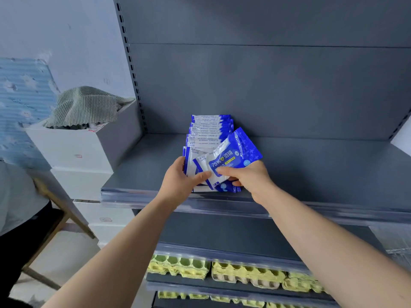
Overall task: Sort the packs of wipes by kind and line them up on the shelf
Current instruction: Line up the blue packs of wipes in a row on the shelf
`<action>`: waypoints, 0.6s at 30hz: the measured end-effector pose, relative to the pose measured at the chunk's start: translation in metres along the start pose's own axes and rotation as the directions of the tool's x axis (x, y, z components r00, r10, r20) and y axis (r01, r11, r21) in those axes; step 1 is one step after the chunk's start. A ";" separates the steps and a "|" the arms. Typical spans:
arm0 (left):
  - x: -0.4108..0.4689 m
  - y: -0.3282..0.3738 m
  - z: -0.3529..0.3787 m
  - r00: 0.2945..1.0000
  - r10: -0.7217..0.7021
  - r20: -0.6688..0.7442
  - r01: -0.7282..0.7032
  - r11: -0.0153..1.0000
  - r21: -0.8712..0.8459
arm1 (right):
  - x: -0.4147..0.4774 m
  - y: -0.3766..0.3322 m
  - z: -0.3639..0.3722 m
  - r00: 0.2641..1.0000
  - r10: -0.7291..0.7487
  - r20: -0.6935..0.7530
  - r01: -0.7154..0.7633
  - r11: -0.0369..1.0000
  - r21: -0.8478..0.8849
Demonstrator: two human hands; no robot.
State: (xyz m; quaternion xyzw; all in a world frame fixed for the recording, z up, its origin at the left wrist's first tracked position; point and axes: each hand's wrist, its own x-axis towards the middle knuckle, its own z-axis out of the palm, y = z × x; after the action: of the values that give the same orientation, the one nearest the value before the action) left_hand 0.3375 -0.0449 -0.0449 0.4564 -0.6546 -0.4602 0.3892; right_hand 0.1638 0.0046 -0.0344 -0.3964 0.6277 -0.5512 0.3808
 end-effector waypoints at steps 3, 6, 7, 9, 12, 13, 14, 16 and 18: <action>0.003 -0.001 0.002 0.997 0.002 -0.080 0.004 0.998 0.068 | 0.004 -0.004 -0.011 0.999 0.034 0.018 -0.034 0.999 0.007; 0.006 -0.003 0.003 0.999 0.005 -0.052 -0.006 1.000 -0.016 | 0.008 -0.007 -0.032 0.999 -0.022 -0.024 0.022 1.000 0.021; 0.006 -0.003 0.003 0.999 0.023 -0.043 -0.024 0.999 -0.038 | 0.008 -0.006 -0.037 0.999 -0.042 -0.003 0.042 0.999 -0.028; 0.005 -0.003 0.002 0.998 0.056 -0.039 -0.054 0.998 0.037 | 0.006 -0.003 -0.042 0.997 -0.056 0.053 0.063 0.986 -0.153; 0.005 -0.009 -0.003 0.999 0.051 -0.001 -0.050 0.983 0.176 | 0.006 0.005 -0.037 0.996 -0.011 0.091 0.037 0.955 -0.293; 0.005 -0.010 -0.006 0.998 0.058 0.008 -0.058 0.969 0.240 | 0.007 0.007 -0.034 0.996 -0.005 0.090 0.034 0.946 -0.323; 0.005 -0.012 -0.010 0.997 0.072 0.007 -0.071 0.945 0.320 | 0.009 0.009 -0.030 0.996 -0.006 0.083 0.035 0.937 -0.347; 0.007 -0.014 -0.017 0.996 0.089 -0.019 -0.073 0.906 0.418 | 0.013 0.009 -0.025 0.997 -0.013 0.074 0.042 0.915 -0.401; 0.008 -0.018 -0.022 0.998 0.066 0.003 -0.061 0.902 0.427 | 0.013 0.006 -0.020 0.997 -0.032 0.076 0.064 0.882 -0.467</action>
State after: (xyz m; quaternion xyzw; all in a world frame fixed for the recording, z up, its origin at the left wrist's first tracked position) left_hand 0.3600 -0.0608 -0.0555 0.5116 -0.7515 -0.2903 0.2987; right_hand 0.1397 0.0005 -0.0386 -0.5100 0.7194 -0.3791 0.2803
